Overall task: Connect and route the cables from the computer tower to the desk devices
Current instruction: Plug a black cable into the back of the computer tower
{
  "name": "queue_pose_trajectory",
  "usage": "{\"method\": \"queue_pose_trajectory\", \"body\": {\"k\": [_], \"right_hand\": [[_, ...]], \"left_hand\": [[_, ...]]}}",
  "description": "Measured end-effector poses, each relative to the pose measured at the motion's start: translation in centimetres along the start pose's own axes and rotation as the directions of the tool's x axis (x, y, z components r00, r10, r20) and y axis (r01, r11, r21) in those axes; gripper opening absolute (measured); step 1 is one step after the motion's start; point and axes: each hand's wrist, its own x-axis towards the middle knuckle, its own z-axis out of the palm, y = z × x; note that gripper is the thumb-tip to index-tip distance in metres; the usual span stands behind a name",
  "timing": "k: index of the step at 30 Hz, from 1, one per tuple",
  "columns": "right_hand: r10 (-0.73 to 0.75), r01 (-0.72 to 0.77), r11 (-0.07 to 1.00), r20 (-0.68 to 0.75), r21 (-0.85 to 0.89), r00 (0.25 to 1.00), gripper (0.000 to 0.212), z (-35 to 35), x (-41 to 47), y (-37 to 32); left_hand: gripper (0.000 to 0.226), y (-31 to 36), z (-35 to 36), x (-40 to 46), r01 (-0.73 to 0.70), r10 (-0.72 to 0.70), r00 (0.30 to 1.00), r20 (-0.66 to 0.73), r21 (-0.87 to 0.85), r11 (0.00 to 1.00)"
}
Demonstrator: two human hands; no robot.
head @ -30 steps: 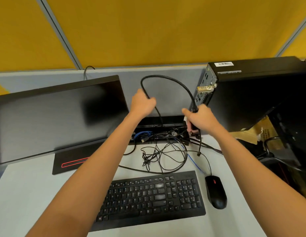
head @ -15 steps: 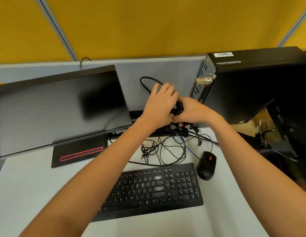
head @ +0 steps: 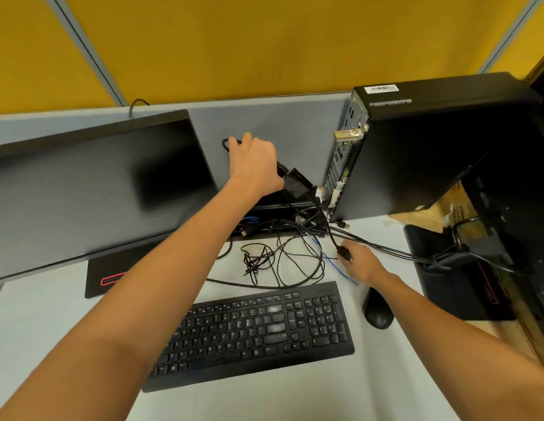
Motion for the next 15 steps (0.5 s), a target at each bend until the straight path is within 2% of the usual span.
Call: {"method": "queue_pose_trajectory", "body": {"k": [3, 5, 7, 8, 11, 12, 13, 14, 15], "right_hand": [[0.013, -0.007, 0.984, 0.030, -0.179, 0.999, 0.022, -1.9, 0.0, -1.8], [0.017, -0.015, 0.977, 0.006, -0.214, 1.000, 0.023, -4.0, 0.3, -3.5], [0.010, -0.018, 0.987, -0.051, -0.160, 0.999, 0.017, -6.2, 0.4, -5.6], [0.008, -0.021, 0.987, -0.084, -0.158, 0.996, 0.015, -7.2, 0.4, -6.6], [-0.028, 0.000, 0.982, -0.144, -0.191, 0.989, 0.008, -9.8, 0.4, -9.5], [-0.033, 0.018, 0.994, -0.146, -0.105, 0.989, 0.006, -10.4, 0.5, -10.3], [-0.018, 0.028, 0.997, -0.139, 0.071, 0.990, 0.009, -10.9, 0.5, -11.0], [0.014, 0.020, 0.954, -0.114, 0.299, 0.993, 0.014, -11.3, 0.5, -11.6], [0.045, 0.000, 0.856, -0.075, 0.516, 0.996, 0.019, -11.6, 0.3, -12.1]], "left_hand": [[0.042, -0.8, 0.5, -0.2, 0.097, -0.096, 0.994, 0.044, -0.019, 0.995], [0.040, -1.6, 1.0, -0.5, 0.124, -0.132, 0.982, 0.136, 0.069, 0.990], [0.033, -2.4, 1.6, -0.8, 0.020, -0.063, 0.979, 0.192, 0.216, 0.976], [0.027, -2.7, 1.9, -1.0, -0.060, 0.008, 0.974, 0.225, 0.225, 0.973], [0.015, -2.4, 2.6, -2.1, -0.215, 0.204, 0.933, 0.298, 0.007, 0.977], [0.015, -2.2, 2.8, -2.7, -0.221, 0.218, 0.930, 0.297, -0.021, 0.975], [0.013, -2.1, 3.3, -3.1, -0.204, 0.204, 0.934, 0.294, -0.030, 0.979], [0.013, -2.0, 3.8, -3.4, -0.154, 0.162, 0.939, 0.303, -0.048, 0.987], [0.015, -2.2, 4.4, -3.5, -0.087, 0.109, 0.940, 0.324, -0.080, 0.993]]}}
